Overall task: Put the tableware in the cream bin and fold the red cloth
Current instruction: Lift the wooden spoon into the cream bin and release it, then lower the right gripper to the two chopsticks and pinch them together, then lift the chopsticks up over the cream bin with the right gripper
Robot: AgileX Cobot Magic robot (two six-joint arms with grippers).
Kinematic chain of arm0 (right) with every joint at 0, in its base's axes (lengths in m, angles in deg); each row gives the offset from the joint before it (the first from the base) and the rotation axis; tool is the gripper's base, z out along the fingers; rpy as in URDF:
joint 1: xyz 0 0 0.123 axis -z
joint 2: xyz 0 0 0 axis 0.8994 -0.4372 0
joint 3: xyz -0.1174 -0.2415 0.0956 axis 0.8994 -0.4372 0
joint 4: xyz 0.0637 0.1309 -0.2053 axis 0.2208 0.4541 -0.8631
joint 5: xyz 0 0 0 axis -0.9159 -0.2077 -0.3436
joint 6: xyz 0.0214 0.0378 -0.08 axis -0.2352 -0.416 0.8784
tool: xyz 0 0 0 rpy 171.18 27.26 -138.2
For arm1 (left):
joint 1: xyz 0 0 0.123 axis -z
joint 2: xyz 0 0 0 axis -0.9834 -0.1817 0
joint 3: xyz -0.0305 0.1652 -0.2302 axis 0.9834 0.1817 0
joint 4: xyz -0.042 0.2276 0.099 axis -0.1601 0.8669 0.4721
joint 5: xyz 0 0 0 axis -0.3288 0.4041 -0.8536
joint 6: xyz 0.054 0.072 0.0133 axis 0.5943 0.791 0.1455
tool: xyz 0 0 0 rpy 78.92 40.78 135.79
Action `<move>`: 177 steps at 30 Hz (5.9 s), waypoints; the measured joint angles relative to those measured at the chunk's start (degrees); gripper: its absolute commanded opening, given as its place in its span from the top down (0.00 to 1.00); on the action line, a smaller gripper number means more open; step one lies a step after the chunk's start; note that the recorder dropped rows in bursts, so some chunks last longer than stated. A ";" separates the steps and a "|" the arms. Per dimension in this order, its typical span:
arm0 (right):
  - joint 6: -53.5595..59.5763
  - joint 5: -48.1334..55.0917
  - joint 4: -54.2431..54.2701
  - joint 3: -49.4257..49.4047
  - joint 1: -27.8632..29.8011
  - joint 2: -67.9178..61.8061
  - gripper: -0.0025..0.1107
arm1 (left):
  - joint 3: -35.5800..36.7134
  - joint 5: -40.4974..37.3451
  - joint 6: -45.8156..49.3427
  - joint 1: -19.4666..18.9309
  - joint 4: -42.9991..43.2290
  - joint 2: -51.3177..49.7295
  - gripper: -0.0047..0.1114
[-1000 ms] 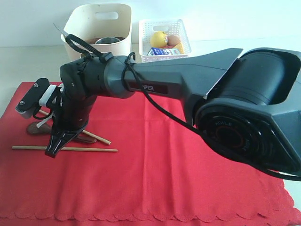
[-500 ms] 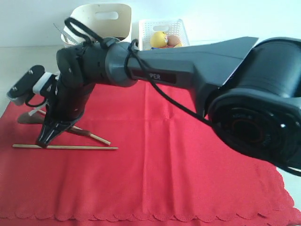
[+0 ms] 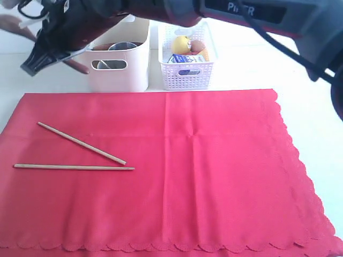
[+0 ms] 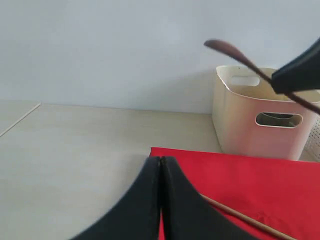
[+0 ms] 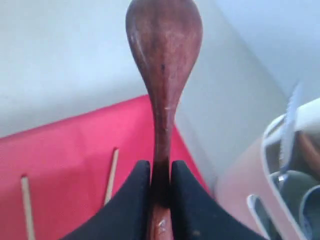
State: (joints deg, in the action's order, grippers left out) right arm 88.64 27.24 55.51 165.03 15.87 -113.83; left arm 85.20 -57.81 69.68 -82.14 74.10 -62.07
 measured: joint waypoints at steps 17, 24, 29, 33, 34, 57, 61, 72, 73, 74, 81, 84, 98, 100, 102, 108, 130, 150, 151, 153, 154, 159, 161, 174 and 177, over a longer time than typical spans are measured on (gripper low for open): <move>-4.66 -34.46 0.22 0.00 5.28 -5.65 0.98 | 0.00 0.00 0.00 0.00 0.00 0.00 0.95; -4.73 -51.41 3.62 0.00 5.38 -14.15 0.98 | 0.00 0.00 0.00 0.00 0.00 0.00 0.95; -3.36 -54.18 9.29 0.00 5.38 -15.23 0.83 | 0.00 0.00 0.00 0.00 0.00 0.00 0.95; -2.45 -54.55 9.75 0.00 5.38 -15.23 0.65 | 0.00 0.00 0.00 0.00 0.00 0.00 0.95; -2.34 -54.55 9.81 0.00 5.38 -15.23 0.61 | 0.00 0.00 0.00 0.00 0.00 0.00 0.95; -10.07 -43.94 10.04 0.00 5.38 -14.35 0.45 | 0.00 0.00 0.00 0.00 0.00 0.00 0.95; -10.22 -36.16 10.04 0.00 5.38 -12.10 0.45 | 0.00 0.00 0.00 0.00 0.00 0.00 0.95; -6.27 -18.13 9.82 0.00 5.38 -4.68 0.72 | 0.00 0.00 0.00 0.00 0.00 0.00 0.95; -5.46 -16.40 9.82 0.00 5.38 -3.87 0.75 | 0.00 0.00 0.00 0.00 0.00 0.00 0.95; -4.90 -14.72 9.82 0.00 5.38 -3.43 0.79 | 0.00 0.00 0.00 0.00 0.00 0.00 0.95; 2.72 -2.26 9.71 0.00 5.38 0.75 0.98 | 0.00 0.00 0.00 0.00 0.00 0.00 0.95; 5.32 4.10 9.71 0.00 5.38 1.47 0.98 | 0.00 0.00 0.00 0.00 0.00 0.00 0.95; 16.76 21.53 18.00 -3.80 3.70 -0.87 0.98 | 0.00 0.00 0.00 0.00 0.00 0.00 0.95; 16.87 21.60 17.38 -4.62 2.56 -2.04 0.97 | 0.00 0.00 0.00 0.00 0.00 0.00 0.95; 16.47 21.53 15.75 -4.97 1.21 -3.66 0.91 | 0.00 0.00 0.00 0.00 0.00 0.00 0.95; 6.86 17.45 5.91 -5.27 -1.89 -8.38 0.65 | 0.00 0.00 0.00 0.00 0.00 0.00 0.95; 2.53 12.37 -0.68 -5.27 -4.02 -12.36 0.31 | 0.00 0.00 0.00 0.00 0.00 0.00 0.95; 0.03 13.80 -1.06 -4.58 -4.38 -13.37 0.97 | 0.00 0.00 0.00 0.00 0.00 0.00 0.95; 0.13 14.24 -1.16 -4.44 -4.38 -13.37 0.98 | 0.00 0.00 0.00 0.00 0.00 0.00 0.95; 0.24 15.01 -1.27 -4.44 -4.38 -13.37 0.98 | 0.00 0.00 0.00 0.00 0.00 0.00 0.95; 0.27 15.53 -1.27 -4.32 -4.38 -13.37 0.98 | 0.00 0.00 0.00 0.00 0.00 0.00 0.95; 0.69 18.84 -1.71 -4.32 -4.38 -12.69 0.98 | 0.00 0.00 0.00 0.00 0.00 0.00 0.95; 0.69 20.26 -1.71 -4.58 -4.38 -12.18 0.98 | 0.00 0.00 0.00 0.00 0.00 0.00 0.95; 0.69 21.22 -0.90 -4.72 -4.28 -5.59 0.98 | 0.00 0.00 0.00 0.00 0.00 0.00 0.95; 0.69 19.44 -0.91 -4.72 -4.28 -5.07 0.98 | 0.00 0.00 0.00 0.00 0.00 0.00 0.95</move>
State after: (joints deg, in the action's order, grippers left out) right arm 89.33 46.68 54.61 160.31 11.60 -118.90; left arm 85.20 -57.81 69.68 -82.14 74.10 -62.07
